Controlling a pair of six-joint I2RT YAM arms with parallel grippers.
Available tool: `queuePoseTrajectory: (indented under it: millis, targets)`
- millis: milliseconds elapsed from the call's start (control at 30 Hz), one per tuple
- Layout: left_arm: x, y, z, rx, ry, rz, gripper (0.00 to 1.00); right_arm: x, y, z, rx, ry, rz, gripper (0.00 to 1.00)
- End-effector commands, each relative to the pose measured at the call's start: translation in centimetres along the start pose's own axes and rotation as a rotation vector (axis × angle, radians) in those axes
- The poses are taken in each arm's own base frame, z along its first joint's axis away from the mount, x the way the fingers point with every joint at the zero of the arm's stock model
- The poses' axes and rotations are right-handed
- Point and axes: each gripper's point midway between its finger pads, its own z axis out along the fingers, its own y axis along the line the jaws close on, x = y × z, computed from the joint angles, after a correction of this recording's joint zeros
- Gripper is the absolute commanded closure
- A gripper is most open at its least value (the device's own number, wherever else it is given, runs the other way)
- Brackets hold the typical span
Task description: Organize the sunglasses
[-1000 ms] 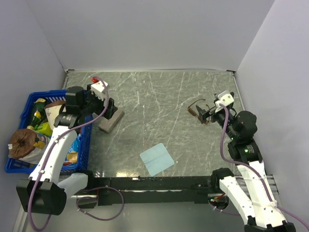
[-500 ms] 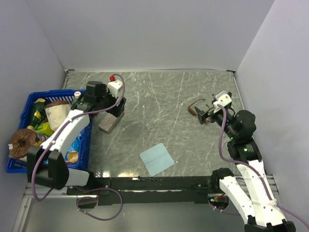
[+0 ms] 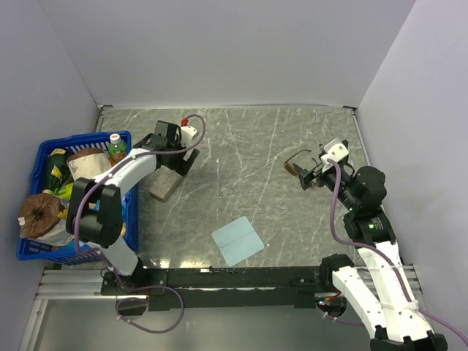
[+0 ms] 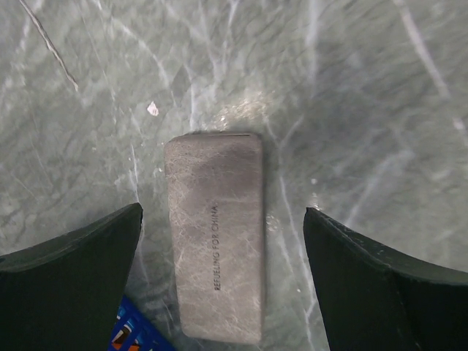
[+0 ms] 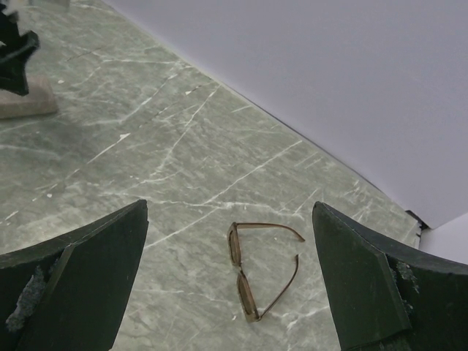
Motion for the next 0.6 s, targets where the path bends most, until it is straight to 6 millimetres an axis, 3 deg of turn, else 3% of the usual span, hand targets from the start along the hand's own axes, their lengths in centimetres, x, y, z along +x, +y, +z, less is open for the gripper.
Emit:
queuePoseTrajectory:
  millis: [0, 133, 367, 467, 500, 567]
  targets:
    - [-0.4, 1.6, 1.2, -0.081, 0.036, 0.008, 0.03, -0.1, 0.6, 0.2, -0.036, -0.01, -0.018, 0.0]
    - [0.6, 1.4, 2.1, -0.103, 0.069, 0.012, 0.03, 0.0, 0.6, 0.2, -0.039, -0.006, -0.02, 0.0]
    - [2.7, -0.3, 1.7, -0.119, 0.131, 0.057, 0.04, 0.1, 0.9, 0.3, -0.053, -0.004, -0.019, 0.0]
    - [3.1, -0.9, 0.9, -0.1, 0.126, 0.077, 0.04, 0.0, 1.0, 0.2, -0.057, -0.006, -0.019, 0.0]
    - [2.1, -0.8, -0.4, -0.104, 0.077, 0.079, 0.04, 0.0, 1.0, 0.2, -0.059, -0.007, -0.019, 0.0]
    - [2.0, -1.2, -1.5, -0.089, 0.048, 0.078, 0.04, -0.1, 1.0, 0.2, -0.059, -0.01, -0.02, 0.0]
